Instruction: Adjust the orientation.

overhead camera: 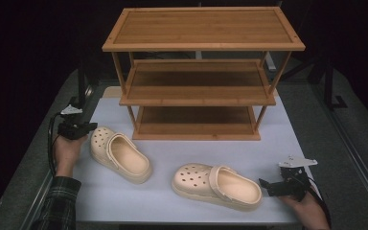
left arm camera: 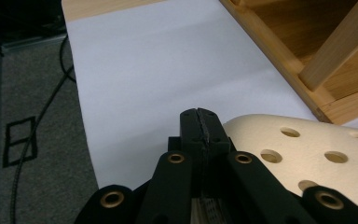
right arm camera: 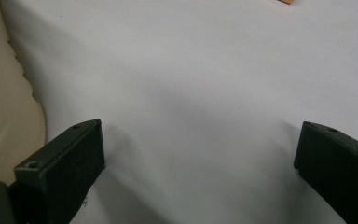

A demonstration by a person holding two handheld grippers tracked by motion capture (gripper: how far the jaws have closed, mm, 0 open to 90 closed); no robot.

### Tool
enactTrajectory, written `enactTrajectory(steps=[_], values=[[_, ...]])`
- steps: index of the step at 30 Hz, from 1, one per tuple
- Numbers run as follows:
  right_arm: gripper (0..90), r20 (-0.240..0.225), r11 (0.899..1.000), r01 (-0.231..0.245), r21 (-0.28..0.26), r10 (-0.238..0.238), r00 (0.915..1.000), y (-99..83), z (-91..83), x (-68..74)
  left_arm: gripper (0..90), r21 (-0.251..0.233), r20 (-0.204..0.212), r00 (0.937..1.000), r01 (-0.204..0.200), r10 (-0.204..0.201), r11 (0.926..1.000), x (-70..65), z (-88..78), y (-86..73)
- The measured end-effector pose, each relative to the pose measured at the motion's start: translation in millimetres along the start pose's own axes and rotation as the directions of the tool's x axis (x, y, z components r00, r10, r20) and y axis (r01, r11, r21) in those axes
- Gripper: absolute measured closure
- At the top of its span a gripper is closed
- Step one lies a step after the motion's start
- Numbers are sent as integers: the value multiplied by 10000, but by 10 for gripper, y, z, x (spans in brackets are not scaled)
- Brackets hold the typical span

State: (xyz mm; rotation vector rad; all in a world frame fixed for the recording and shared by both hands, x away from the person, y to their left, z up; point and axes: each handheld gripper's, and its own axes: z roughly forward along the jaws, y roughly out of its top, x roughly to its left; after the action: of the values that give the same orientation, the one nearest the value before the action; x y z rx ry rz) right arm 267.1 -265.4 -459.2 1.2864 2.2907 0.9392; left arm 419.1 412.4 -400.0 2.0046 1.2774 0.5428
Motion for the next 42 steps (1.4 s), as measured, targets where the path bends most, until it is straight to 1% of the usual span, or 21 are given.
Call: enactTrajectory(steps=[1, 6, 13, 16, 17, 18, 19, 23, 25, 27, 28, 29, 31, 32, 33, 35, 36, 38, 40, 41, 42], values=[[14, -1, 10000, -1, 2, 1, 10000, 0, 0, 0, 900, 5, 70, 9999, -79, 79, 10000, -13, -1, 0], [13, -1, 10000, 3, 2, -3, 10000, 1, 0, -1, 900, -37, 266, 9995, -167, 168, 9999, -63, 11, 6], [13, -3, 10000, 1, 9, -1, 10000, 1, 0, -1, 900, -70, 645, 9973, -357, 361, 9993, -212, 9, -14], [13, -2, 10000, 1, 14, -1, 10000, 2, 0, -1, 900, -53, 876, 9945, -570, 572, 9984, -294, -5, -24], [13, -2, 10000, 1, 14, -1, 10000, 2, 0, -1, 900, -53, 876, 9945, -570, 572, 9984, -294, -5, -24], [13, -6, 10000, -4, 13, 4, 10000, 2, 1, -2, 900, -72, 1043, 9923, -660, 663, 9978, -341, -6, -29], [13, -6, 10000, -4, 13, 4, 10000, 2, 1, -2, 900, -72, 1043, 9923, -660, 663, 9978, -341, -6, -29], [13, -14, 10000, -27, 31, 27, 10000, 4, 1, -1, 900, -129, 1303, 9881, -807, 817, 9967, -423, 10, -22], [13, -17, 10000, -29, 36, 29, 10000, 4, 1, -2, 900, -70, 1428, 9851, -961, 961, 9953, -463, 19, -12], [13, -18, 10000, -29, 39, 29, 10000, 5, 1, -2, 900, -102, 1477, 9841, -979, 984, 9951, -488, 25, -9], [13, -15, 10000, -26, 42, 26, 10000, 5, 1, -2, 900, -113, 1669, 9807, -1009, 1014, 9948, -515, 35, -7], [13, -15, 10000, -26, 42, 26, 10000, 5, 1, -2, 900, -113, 1669, 9807, -1009, 1014, 9948, -515, 35, -7], [13, -17, 10000, -30, 39, 31, 10000, 4, 1, -2, 900, -116, 1722, 9791, -1077, 1081, 9941, -557, 46, -1], [13, -19, 10000, -32, 39, 32, 10000, 5, 1, -2, 900, -89, 1761, 9773, -1178, 1175, 9930, -569, 49, 6], [13, -18, 10000, -31, 40, 31, 10000, 4, 1, -2, 900, -91, 1774, 9771, -1181, 1179, 9930, -583, 54, 10], [13, -18, 10000, -29, 37, 29, 10000, 4, 1, -2, 900, -82, 1988, 9737, -1121, 1115, 9937, -621, 63, 12], [13, -18, 10000, -29, 37, 29, 10000, 4, 1, -2, 900, -82, 1988, 9737, -1121, 1115, 9937, -621, 63, 12], [13, -18, 10000, -30, 41, 30, 10000, 5, 1, -2, 900, -125, 2125, 9704, -1148, 1148, 9933, -680, 65, 1], [13, -18, 10000, -30, 39, 30, 10000, 4, 1, -2, 900, -197, 2246, 9669, -1196, 1210, 9926, -706, 65, -8], [13, -18, 10000, -30, 39, 30, 10000, 4, 1, -2, 900, -197, 2246, 9669, -1196, 1210, 9926, -706, 65, -8], [13, -15, 10000, -28, 42, 28, 10000, 4, 1, -2, 900, -195, 2301, 9656, -1197, 1209, 9926, -746, 62, -18]])
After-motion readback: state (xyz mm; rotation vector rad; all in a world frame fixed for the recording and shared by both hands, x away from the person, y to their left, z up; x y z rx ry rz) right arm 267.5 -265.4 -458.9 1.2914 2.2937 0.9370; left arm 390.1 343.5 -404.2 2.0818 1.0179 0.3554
